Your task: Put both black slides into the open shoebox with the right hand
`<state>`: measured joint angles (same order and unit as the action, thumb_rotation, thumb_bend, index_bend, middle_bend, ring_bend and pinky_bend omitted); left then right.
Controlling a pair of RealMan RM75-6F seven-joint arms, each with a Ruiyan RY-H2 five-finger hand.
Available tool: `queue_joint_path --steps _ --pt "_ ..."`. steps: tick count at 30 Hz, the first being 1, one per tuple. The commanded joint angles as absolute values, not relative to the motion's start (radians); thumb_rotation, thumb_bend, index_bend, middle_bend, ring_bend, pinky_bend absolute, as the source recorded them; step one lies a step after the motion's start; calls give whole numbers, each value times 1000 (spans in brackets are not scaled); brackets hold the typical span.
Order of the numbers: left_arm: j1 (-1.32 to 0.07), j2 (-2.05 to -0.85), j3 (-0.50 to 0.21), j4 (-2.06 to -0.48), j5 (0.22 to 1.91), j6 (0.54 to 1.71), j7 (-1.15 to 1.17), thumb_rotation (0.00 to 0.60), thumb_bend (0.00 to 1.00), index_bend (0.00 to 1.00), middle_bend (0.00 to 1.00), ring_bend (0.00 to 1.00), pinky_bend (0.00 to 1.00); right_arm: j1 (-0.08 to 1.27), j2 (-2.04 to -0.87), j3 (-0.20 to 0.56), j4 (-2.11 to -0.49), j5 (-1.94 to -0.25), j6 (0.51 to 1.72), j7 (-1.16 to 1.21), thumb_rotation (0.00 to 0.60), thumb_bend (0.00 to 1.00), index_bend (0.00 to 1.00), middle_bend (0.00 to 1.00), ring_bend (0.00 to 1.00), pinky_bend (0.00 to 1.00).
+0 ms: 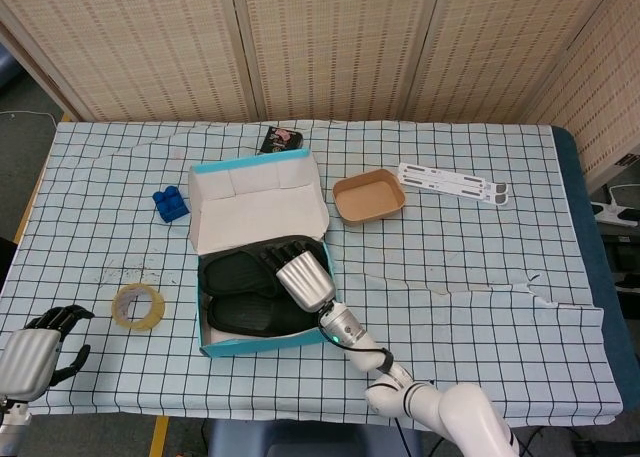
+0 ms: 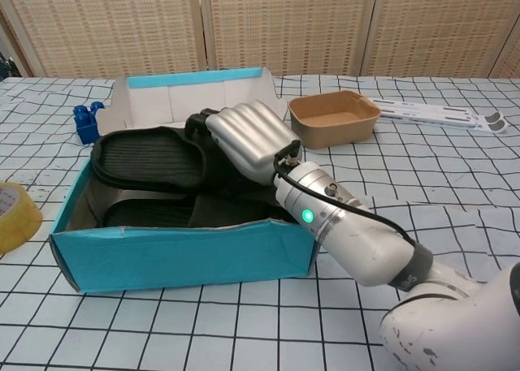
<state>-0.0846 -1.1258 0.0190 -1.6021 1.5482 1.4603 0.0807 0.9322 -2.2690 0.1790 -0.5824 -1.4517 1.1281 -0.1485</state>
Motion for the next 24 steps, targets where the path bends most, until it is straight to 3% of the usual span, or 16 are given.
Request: queue_joint_path --steps 1,5,8,11,24 --pt "-85 -1126 19 -1602 1549 1460 82 600 383 311 270 244 424 918 -2264 204 -606 -1398 1047 -152 600 60 755 635 502 571" --pt "-89 -1126 16 -1602 1544 1452 84 600 383 311 270 244 425 907 -2215 237 -706 -1327 933 -216 600 61 656 612 417 531" --pt "-93 -1125 13 -1602 1540 1446 83 600 382 311 270 244 425 894 -2153 258 -830 -1261 851 -281 600 60 490 470 275 416" --pt "-93 -1126 14 -1602 1541 1446 85 600 383 311 270 244 425 881 -2101 273 -938 -1209 811 -330 600 60 419 389 198 395" --pt "-99 -1128 12 -1600 1533 1432 88 600 383 311 270 244 425 860 -1968 292 -1196 -1182 866 -381 600 60 162 177 3 197"
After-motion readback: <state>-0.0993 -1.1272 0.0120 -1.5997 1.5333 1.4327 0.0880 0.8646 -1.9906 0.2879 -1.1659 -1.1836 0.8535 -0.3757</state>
